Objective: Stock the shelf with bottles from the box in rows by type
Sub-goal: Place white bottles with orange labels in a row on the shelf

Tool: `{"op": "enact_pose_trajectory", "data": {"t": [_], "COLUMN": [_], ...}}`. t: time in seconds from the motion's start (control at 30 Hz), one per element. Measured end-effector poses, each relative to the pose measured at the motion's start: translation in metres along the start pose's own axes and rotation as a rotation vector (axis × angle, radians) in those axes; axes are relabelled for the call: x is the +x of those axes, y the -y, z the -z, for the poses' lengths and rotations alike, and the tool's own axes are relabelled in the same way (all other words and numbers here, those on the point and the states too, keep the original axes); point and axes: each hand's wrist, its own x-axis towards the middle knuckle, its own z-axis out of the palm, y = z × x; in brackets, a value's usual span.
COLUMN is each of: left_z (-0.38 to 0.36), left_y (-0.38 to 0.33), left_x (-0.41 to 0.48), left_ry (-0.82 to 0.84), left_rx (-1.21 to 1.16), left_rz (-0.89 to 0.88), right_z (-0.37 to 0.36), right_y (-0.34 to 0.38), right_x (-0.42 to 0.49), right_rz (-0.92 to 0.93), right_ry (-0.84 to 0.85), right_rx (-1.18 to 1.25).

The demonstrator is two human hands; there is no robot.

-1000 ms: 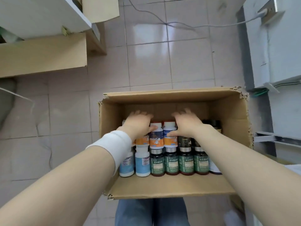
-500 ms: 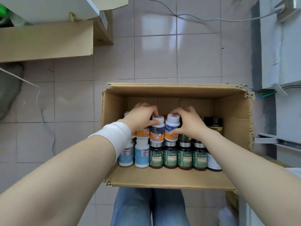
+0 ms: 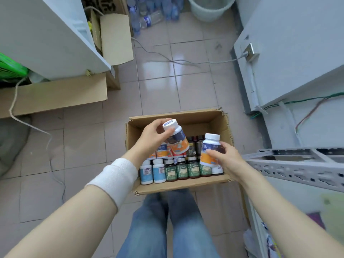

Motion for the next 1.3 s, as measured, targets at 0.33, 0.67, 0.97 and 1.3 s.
{"op": "enact_pose_trajectory", "data": {"t": [0.33,0.67,0.97,1.3], "left_z": [-0.014,-0.083,-0.179,-0.33], "left_y": [-0.129,-0.25,-0.364,-0.434], "left_x": [-0.106,-0.257,-0.418,-0.508], "left_ry": [0.392,0.881,1.191,1.294], "left_rx": [-0.195,-0.257,-0.225,0.035], "left_rz": [-0.081,-0.253,-0.609,-0.768], "right_z": [-0.013,0.016,0.079,0.188], "right_y": [0.007,-0.012,-0.038,-0.066], "right_x": [-0.21,-0.418,-0.605,-0.735], "right_rz": [0.216,0.526,0.838,0.841], "right_ry": [-0.202,-0.402,-0.649,-0.947], "right_rx": [0.526,0.654,0.561,0.547]}}
